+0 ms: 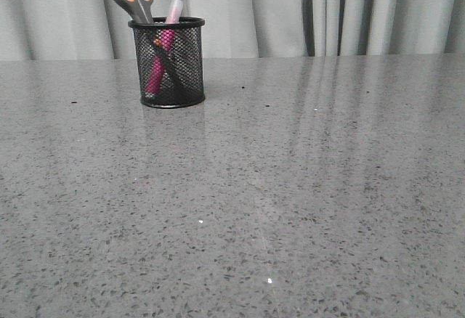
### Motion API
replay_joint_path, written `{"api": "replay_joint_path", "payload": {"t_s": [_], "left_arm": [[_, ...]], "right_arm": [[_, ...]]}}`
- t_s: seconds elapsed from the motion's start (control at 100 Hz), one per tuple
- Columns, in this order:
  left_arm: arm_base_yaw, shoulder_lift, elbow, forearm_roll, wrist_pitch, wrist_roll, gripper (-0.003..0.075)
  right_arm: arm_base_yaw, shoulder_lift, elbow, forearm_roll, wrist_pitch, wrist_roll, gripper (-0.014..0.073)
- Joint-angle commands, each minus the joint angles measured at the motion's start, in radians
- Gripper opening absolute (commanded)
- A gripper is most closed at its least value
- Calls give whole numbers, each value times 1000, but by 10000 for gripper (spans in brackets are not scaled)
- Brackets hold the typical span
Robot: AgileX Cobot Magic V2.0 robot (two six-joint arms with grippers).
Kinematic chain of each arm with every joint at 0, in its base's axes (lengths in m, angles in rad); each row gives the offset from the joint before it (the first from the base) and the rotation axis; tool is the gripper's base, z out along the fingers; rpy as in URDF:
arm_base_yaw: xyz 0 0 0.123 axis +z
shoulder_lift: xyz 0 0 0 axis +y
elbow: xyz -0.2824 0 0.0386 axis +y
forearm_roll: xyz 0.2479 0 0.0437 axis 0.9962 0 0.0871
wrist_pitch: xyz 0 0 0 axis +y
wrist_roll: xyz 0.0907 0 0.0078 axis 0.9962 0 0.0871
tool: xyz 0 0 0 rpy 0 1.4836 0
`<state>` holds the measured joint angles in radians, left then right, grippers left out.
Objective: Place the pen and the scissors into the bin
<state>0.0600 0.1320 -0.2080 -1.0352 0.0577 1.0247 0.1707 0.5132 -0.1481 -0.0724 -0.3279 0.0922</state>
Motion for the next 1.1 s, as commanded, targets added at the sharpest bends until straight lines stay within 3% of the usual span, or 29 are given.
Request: {"api": "replay_joint_path", "payload": {"t_s": [0.0, 0.12, 0.2, 0.45, 1.09], "left_arm": [[-3, 8, -17, 357, 23, -248, -19], [-3, 8, 39, 829, 33, -763, -19], [-5, -11, 90, 941, 23, -883, -19], [-59, -161, 255, 979, -65, -898, -19], [-61, -168, 254, 974, -19, -908, -19]], "right_arm": [[-6, 0, -24, -7, -75, -2, -58], [-6, 0, -24, -7, -75, -2, -58], [-6, 0, -24, -7, -75, -2, -58], [-6, 0, -24, -7, -75, -2, -58], [-6, 2, -24, -7, -75, -2, -58]]}}
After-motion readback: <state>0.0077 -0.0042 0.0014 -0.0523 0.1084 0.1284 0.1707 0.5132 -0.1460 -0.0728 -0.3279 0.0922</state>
